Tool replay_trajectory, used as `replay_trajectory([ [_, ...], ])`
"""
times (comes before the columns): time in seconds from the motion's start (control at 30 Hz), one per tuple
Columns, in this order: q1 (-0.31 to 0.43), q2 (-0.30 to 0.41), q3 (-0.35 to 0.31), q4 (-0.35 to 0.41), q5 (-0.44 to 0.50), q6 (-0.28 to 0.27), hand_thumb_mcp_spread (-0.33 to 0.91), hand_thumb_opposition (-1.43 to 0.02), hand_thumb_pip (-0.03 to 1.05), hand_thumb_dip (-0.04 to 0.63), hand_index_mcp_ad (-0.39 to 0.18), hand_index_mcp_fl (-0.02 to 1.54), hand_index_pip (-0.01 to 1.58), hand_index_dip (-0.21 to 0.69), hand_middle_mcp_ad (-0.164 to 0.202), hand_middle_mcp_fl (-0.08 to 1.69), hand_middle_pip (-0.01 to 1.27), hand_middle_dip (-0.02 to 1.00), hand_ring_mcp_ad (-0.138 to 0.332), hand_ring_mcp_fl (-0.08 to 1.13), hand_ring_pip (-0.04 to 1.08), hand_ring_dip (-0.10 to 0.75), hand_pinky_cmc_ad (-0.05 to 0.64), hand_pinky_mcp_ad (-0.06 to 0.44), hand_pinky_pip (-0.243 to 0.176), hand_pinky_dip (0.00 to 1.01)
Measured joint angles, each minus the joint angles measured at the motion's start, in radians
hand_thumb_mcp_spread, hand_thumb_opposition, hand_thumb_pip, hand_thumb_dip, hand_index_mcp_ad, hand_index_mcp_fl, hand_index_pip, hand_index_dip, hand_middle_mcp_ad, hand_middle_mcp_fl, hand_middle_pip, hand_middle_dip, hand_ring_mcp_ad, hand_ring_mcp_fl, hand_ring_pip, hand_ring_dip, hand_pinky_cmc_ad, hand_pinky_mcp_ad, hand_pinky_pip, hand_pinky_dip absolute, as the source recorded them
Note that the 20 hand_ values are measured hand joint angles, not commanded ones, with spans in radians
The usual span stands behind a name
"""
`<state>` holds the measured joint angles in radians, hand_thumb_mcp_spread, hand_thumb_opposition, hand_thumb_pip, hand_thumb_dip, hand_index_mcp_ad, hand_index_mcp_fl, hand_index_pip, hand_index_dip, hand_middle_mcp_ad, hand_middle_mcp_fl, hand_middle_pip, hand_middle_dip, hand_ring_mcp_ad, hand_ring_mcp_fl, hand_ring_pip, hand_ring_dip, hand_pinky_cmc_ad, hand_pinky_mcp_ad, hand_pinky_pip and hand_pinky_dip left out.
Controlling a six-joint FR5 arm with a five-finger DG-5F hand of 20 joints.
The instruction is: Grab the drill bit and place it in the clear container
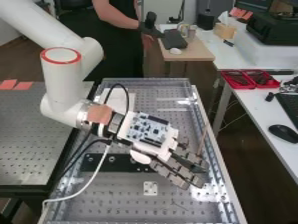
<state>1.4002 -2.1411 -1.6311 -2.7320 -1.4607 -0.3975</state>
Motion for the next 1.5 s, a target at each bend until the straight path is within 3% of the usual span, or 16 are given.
replay_trajectory([
  [0.3,-0.011,-0.009,0.001,0.015,-0.013,-0.004,0.39,-0.88,0.65,0.269,-0.037,0.12,1.36,0.328,0.113,0.05,0.13,0.14,0.258,0.0,0.06,-0.024,0.328,0.216,-0.124,0.18],
  [0.5,-0.017,-0.02,0.006,0.011,-0.032,-0.02,0.41,-0.89,0.64,0.269,-0.037,0.2,1.31,0.281,0.115,0.05,0.12,0.14,0.262,0.0,0.07,-0.024,0.316,0.216,-0.122,0.18],
  [0.57,-0.018,-0.023,0.008,0.01,-0.04,-0.023,0.41,-0.89,0.6,0.269,-0.037,0.23,1.32,0.281,0.113,0.05,0.12,0.14,0.262,0.0,0.07,-0.024,0.312,0.216,-0.122,0.18],
  [1.5,-0.043,-0.058,0.041,0.035,-0.093,-0.031,0.46,-0.89,0.57,0.267,-0.054,0.33,1.3,0.251,0.099,0.12,0.12,0.14,0.265,0.01,0.08,-0.024,0.3,0.215,-0.105,0.18],
])
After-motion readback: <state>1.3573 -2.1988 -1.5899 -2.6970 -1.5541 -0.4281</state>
